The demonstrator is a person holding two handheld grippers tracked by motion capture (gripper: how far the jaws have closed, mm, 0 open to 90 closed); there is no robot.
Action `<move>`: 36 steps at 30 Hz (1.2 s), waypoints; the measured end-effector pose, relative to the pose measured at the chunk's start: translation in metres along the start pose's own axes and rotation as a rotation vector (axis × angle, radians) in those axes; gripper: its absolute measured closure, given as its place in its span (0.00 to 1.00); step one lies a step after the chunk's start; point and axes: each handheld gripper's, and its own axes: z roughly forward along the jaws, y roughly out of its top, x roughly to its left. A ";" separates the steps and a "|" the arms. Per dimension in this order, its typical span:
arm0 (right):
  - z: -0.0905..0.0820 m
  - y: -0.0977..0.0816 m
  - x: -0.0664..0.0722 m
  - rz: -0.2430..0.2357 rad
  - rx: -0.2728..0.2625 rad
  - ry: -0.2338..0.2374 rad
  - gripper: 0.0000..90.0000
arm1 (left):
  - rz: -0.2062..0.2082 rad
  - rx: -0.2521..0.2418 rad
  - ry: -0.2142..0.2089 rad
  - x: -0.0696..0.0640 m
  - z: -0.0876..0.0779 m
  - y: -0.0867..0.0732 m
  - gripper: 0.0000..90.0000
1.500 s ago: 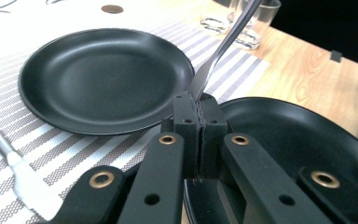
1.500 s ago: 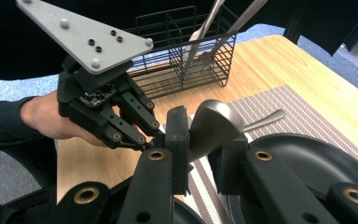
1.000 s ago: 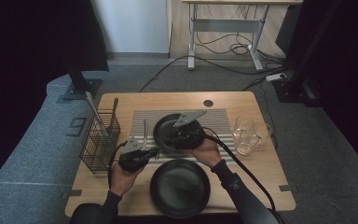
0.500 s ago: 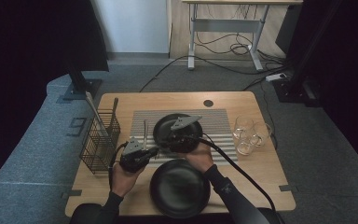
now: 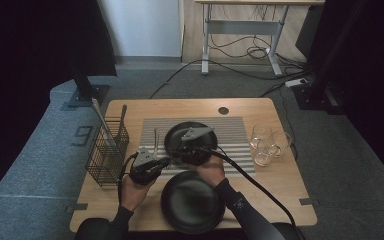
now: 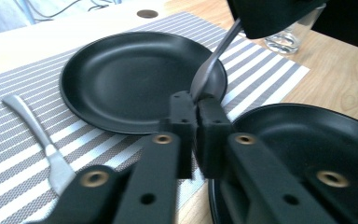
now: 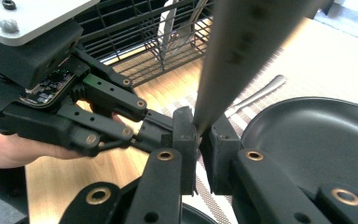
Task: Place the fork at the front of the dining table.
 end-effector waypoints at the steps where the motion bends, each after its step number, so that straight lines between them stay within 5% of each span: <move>1: 0.000 0.000 0.000 -0.008 0.002 -0.008 0.93 | 0.010 -0.001 0.007 -0.001 0.000 0.000 0.85; 8: -0.005 0.002 0.000 -0.023 -0.003 -0.024 0.93 | 0.028 -0.007 0.030 0.000 0.002 -0.003 0.56; 17: -0.018 0.002 -0.009 -0.021 -0.011 -0.054 0.93 | -0.017 0.038 0.049 0.011 0.003 -0.013 0.15; 24: -0.031 -0.001 -0.017 -0.017 -0.011 -0.081 0.93 | -0.024 0.097 0.084 0.011 0.007 -0.028 0.00; 36: -0.059 -0.014 -0.035 0.008 -0.020 -0.151 0.93 | -0.052 0.144 0.145 0.021 0.000 -0.053 0.00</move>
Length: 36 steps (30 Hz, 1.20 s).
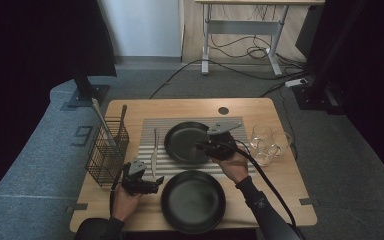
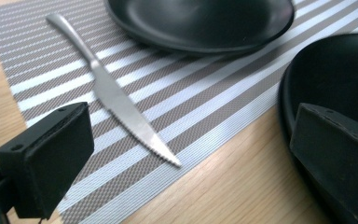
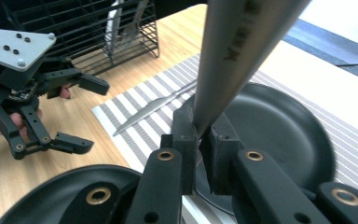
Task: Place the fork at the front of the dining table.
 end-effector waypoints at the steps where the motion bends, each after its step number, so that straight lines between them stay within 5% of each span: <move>1: -0.002 -0.001 -0.002 0.002 0.000 -0.007 0.93 | 0.004 0.006 0.002 0.000 0.002 -0.001 0.00; 6: -0.013 -0.010 -0.011 0.012 0.008 -0.040 0.93 | 0.033 0.049 0.020 -0.001 0.008 -0.003 0.00; 22: -0.040 -0.042 -0.040 0.071 0.027 -0.134 0.93 | 0.018 0.159 0.062 0.006 0.020 -0.013 0.00; 36: -0.042 -0.074 -0.054 0.102 0.091 -0.186 0.93 | -0.011 0.187 0.045 0.009 0.024 -0.016 0.00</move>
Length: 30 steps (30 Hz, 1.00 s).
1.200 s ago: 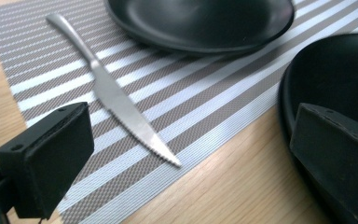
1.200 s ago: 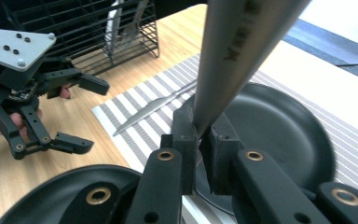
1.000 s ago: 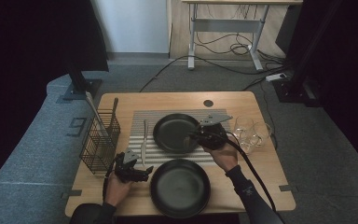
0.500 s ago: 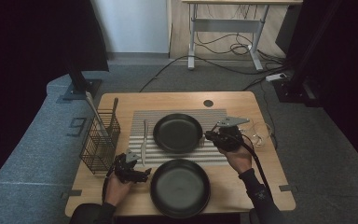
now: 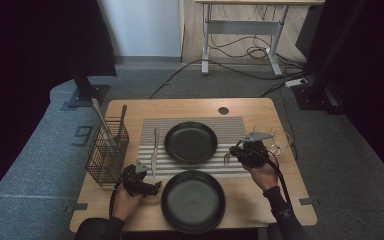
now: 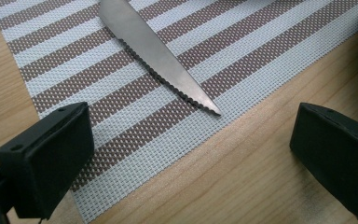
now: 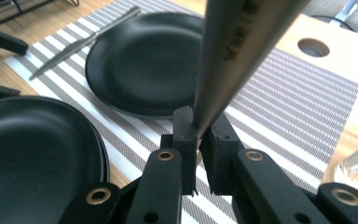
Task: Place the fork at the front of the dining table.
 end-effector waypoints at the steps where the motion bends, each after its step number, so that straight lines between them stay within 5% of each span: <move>1: 0.001 -0.002 -0.001 0.001 0.005 -0.002 0.93 | -0.002 0.001 -0.002 0.000 0.000 0.000 0.00; 16: 0.010 -0.027 -0.011 0.028 0.060 -0.029 0.93 | -0.004 0.004 -0.006 0.001 0.000 0.000 0.00; 30: 0.021 -0.026 -0.018 0.057 0.055 -0.035 0.93 | -0.005 0.004 -0.007 0.001 0.000 0.000 0.00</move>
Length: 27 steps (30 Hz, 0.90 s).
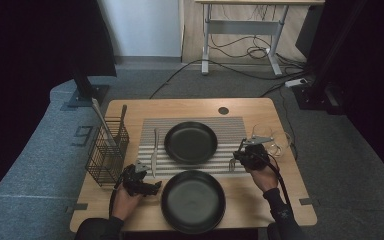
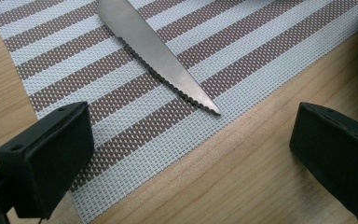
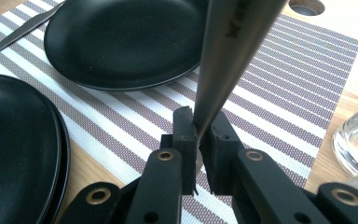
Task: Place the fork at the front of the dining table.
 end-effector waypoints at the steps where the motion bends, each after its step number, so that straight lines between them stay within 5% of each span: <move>1: 0.001 0.001 0.000 0.001 0.000 -0.001 0.93 | 0.000 0.000 0.000 0.000 0.000 0.000 0.00; 27: 0.032 0.011 -0.015 0.055 -0.010 -0.013 0.95 | 0.002 0.002 -0.001 0.000 0.000 0.000 0.00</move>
